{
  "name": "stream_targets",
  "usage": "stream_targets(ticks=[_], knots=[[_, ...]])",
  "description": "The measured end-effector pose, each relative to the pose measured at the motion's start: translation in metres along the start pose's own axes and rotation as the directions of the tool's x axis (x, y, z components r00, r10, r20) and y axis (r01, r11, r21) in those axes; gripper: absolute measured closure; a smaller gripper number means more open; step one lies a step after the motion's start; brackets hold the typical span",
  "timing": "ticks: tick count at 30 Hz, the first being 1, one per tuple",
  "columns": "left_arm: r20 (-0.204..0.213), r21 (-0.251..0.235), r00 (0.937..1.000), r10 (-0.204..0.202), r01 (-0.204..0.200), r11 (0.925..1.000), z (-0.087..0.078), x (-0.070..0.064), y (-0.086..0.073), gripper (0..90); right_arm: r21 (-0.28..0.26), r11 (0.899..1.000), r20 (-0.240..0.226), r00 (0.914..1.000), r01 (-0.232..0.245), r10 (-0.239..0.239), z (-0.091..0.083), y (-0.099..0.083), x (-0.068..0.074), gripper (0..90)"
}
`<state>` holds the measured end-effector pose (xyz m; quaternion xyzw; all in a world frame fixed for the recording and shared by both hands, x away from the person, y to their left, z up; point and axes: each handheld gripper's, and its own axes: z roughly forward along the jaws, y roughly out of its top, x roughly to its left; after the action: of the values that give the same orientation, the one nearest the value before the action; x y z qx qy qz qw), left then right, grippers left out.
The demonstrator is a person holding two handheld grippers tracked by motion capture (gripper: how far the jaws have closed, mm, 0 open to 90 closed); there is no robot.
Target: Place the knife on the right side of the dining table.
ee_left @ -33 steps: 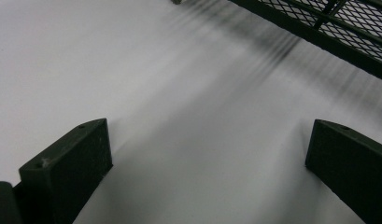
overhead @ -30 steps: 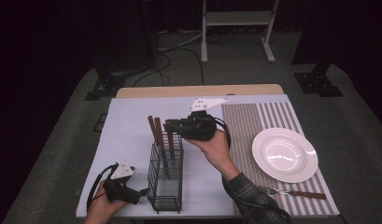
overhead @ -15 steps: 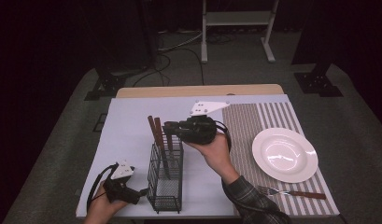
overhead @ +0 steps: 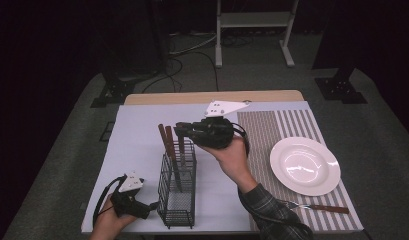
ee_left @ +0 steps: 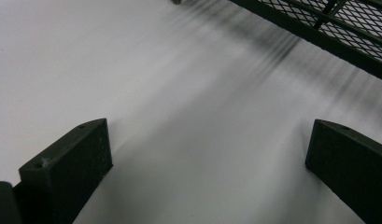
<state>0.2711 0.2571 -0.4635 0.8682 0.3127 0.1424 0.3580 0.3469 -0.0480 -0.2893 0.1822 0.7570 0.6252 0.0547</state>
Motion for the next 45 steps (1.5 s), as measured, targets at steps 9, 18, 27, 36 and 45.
stream_targets(ticks=[9,18,27,36,45], knots=[[-0.001,0.000,1.0000,0.000,0.000,1.0000,0.000,0.000,0.000,0.0,-0.025,1.000,0.013,0.9998,0.018,-0.017,-0.010,0.018,0.003,79.4],[0.000,0.001,1.0000,0.001,-0.001,1.0000,0.000,0.000,0.000,0.0,-0.045,0.998,0.026,0.9991,0.034,-0.033,-0.020,0.032,0.006,79.4],[0.000,0.001,1.0000,0.001,-0.001,1.0000,0.000,0.000,0.000,0.0,-0.069,0.997,0.043,0.9983,0.042,-0.039,-0.031,0.046,0.007,79.5],[-0.001,0.000,1.0000,0.001,-0.001,1.0000,0.000,0.000,0.000,0.0,-0.115,0.993,0.074,0.9968,0.038,-0.030,-0.052,0.058,0.002,79.6],[-0.001,0.000,1.0000,0.001,-0.001,1.0000,0.000,0.000,0.000,0.0,-0.141,0.989,0.135,0.9903,0.053,-0.034,-0.077,0.065,-0.005,79.6]])
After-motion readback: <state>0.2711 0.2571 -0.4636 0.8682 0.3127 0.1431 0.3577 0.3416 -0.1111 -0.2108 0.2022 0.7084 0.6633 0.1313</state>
